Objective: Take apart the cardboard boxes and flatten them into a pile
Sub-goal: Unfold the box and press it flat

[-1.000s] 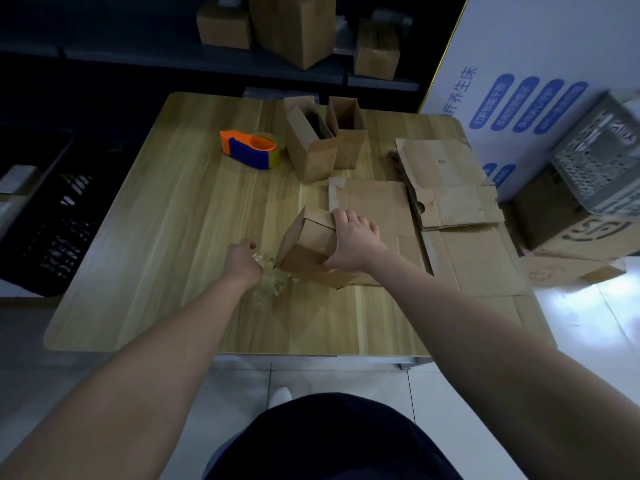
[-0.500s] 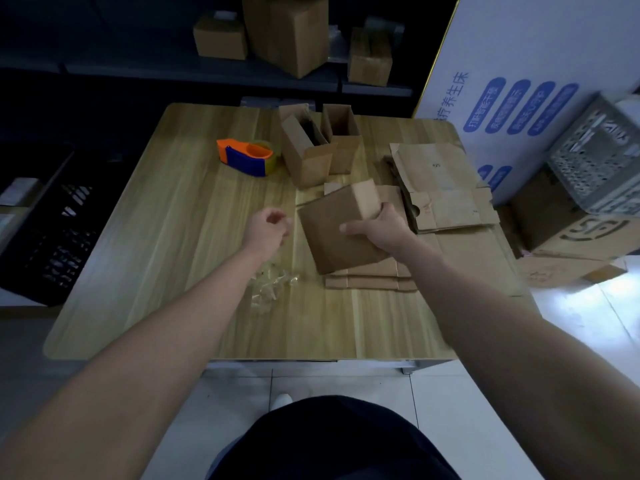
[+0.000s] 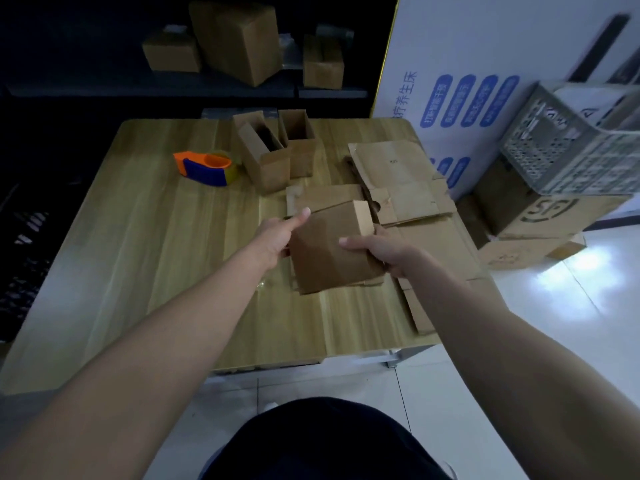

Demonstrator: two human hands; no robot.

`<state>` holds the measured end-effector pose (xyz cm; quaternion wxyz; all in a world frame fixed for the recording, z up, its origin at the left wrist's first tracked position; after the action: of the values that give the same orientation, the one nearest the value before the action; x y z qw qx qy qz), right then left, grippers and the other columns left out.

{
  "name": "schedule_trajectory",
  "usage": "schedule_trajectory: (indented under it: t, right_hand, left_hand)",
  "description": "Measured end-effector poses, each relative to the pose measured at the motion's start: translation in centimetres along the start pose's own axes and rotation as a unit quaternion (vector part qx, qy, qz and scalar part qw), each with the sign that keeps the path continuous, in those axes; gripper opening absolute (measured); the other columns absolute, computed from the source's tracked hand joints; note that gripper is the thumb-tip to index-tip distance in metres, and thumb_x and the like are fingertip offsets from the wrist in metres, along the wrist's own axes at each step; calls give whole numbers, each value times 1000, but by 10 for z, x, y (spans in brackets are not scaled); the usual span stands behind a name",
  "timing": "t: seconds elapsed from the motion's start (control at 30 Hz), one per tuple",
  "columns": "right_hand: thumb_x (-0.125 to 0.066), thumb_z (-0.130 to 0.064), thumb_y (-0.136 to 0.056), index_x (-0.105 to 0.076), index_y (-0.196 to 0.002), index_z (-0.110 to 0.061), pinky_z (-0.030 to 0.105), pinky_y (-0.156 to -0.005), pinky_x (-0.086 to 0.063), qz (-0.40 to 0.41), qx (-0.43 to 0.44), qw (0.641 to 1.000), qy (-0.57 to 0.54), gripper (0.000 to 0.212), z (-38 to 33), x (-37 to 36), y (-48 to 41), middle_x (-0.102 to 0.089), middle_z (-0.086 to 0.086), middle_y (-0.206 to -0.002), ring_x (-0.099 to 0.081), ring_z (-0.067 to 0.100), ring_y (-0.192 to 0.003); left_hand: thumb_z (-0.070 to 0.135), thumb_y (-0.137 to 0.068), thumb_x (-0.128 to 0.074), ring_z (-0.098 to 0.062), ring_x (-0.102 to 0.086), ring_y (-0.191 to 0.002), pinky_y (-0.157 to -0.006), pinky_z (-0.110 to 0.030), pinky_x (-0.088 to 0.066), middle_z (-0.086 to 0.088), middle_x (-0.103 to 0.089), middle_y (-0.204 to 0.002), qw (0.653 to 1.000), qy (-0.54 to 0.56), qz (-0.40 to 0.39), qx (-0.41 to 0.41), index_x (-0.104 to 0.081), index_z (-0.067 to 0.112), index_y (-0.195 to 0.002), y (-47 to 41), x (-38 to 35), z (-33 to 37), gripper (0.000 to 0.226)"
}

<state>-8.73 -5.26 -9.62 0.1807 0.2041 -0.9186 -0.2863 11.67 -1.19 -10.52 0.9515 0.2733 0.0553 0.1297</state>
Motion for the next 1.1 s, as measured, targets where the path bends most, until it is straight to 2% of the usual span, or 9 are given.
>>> schedule_trajectory:
  t: [0.1,0.23,0.3,0.37,0.5,0.6,0.77,0.97,1.1]
  right_hand:
    - [-85,-27,-68,-36,-134,-18,33,-73,-53,-33,2,999,40,82,6,5,5,-57,7,-122,-60,23,-101]
    - [-67,-56,-80,-38,-136,-27,44,-85,-49,-52,-5,998,18,70,9,8,10,-53,2,-122,-54,25,-108]
    - [-55,-71,-78,-37,-140,-26,48,-92,-46,-50,-18,998,-42,78,11,14,9,-47,4,-128,-50,28,-114]
    - [-56,-76,-73,-40,-140,-22,45,-82,-50,-45,-36,996,-63,88,11,18,10,-46,6,-133,-51,29,-114]
    - [-58,-65,-81,-46,-136,-16,42,-79,-51,-47,-43,997,-36,74,13,22,7,-52,9,-131,-53,30,-111]
    - [-57,-59,-85,-52,-130,-17,42,-84,-51,-70,-23,997,-28,62,9,22,11,-56,9,-125,-55,30,-111]
    - [-58,-46,-90,-58,-125,-15,49,-90,-52,-21,19,1000,11,48,-2,20,12,-61,9,-121,-58,29,-107]
    - [-47,-47,-97,-69,-101,-7,41,-75,-59,136,101,978,118,45,-13,22,15,-69,13,-94,-66,28,-85]
    - [-48,-43,-98,-68,-88,-4,43,-75,-57,165,132,959,191,45,-21,18,13,-65,11,-80,-63,26,-74]
  left_hand:
    - [43,-77,-73,-21,-63,-94,-76,-33,-49,-8,-69,-105,996,45,-20,70,-63,8,-109,5,-6,-8,49]
    - [25,-82,-71,-24,-62,-98,-78,-37,-48,-11,-67,-112,992,51,-27,116,-61,5,-114,11,-8,-17,39]
    - [22,-82,-70,-25,-61,-103,-81,-38,-49,-12,-67,-114,991,68,-21,112,-60,4,-116,12,-5,-18,40]
    - [20,-83,-69,-27,-60,-107,-82,-39,-49,-13,-67,-115,988,103,-19,109,-60,4,-116,15,-2,-19,38]
    - [20,-82,-70,-28,-59,-113,-89,-44,-49,-12,-68,-112,985,142,1,102,-62,7,-113,17,4,-19,34]
    - [20,-83,-69,-27,-61,-106,-81,-45,-51,-10,-69,-109,984,152,17,93,-51,11,-131,21,9,-16,52]
    - [23,-91,-61,-23,-59,-104,-86,-44,-47,-7,-66,-106,987,141,32,72,-60,13,-108,22,7,-14,20]
    - [29,-93,-58,-28,-55,-110,-86,-43,-51,-11,-52,-130,993,-42,99,44,-48,9,-132,15,4,-12,45]
    - [60,-83,-56,-28,-54,-106,-83,-37,-46,-6,-50,-123,962,-217,165,-4,-61,17,-112,21,-3,7,51]
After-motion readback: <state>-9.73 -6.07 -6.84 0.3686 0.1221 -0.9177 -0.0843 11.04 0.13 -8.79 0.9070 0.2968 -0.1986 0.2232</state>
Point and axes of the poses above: each hand's wrist, its own y-axis away from the middle knuckle, its own x-axis out of the back of the hand, z = x × y, the point moved 3 cm from there along -y, towards the middle knuckle
